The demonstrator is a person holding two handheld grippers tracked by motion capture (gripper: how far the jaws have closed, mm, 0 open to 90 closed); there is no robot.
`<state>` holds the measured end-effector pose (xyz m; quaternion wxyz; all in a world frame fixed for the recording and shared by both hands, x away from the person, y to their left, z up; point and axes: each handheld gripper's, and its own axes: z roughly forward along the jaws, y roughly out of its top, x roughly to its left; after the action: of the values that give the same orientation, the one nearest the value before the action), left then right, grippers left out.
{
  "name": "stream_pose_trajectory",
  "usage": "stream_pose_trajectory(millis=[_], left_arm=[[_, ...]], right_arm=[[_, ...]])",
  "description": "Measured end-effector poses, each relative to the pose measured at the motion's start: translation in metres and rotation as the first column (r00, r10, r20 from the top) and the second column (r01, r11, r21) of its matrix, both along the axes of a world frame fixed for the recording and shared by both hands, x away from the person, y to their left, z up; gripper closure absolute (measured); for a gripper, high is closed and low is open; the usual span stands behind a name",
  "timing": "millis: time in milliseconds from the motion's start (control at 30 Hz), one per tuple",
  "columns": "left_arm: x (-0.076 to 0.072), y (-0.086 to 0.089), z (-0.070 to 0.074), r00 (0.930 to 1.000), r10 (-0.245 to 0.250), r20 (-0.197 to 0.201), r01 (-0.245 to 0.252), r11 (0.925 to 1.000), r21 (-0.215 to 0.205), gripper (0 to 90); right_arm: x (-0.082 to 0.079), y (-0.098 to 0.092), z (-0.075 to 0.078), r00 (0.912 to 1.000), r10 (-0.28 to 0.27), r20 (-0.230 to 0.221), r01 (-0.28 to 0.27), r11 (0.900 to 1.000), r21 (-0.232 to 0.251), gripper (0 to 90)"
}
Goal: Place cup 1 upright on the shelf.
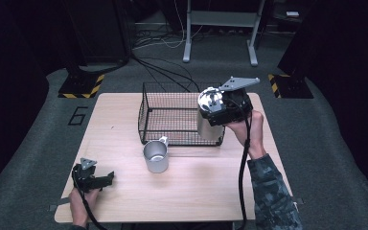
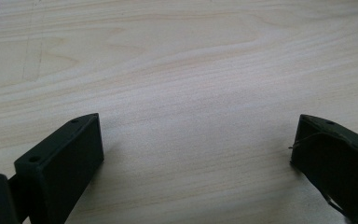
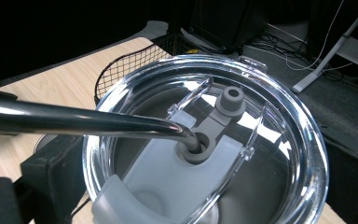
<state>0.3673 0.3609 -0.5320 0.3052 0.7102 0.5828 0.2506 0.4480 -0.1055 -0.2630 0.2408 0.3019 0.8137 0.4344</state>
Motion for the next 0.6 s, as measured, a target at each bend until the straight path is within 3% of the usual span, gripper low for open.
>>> stream_pose_trajectory(millis=[600], left_arm=[[0.0,0.0,0.0,1.0,-0.001,0.0,0.001,1.0,0.0,1.9]], right_arm=[[0.029,0.007,0.001,0.9991,-0.025,-0.034,0.025,1.0,-0.001,3.3]])
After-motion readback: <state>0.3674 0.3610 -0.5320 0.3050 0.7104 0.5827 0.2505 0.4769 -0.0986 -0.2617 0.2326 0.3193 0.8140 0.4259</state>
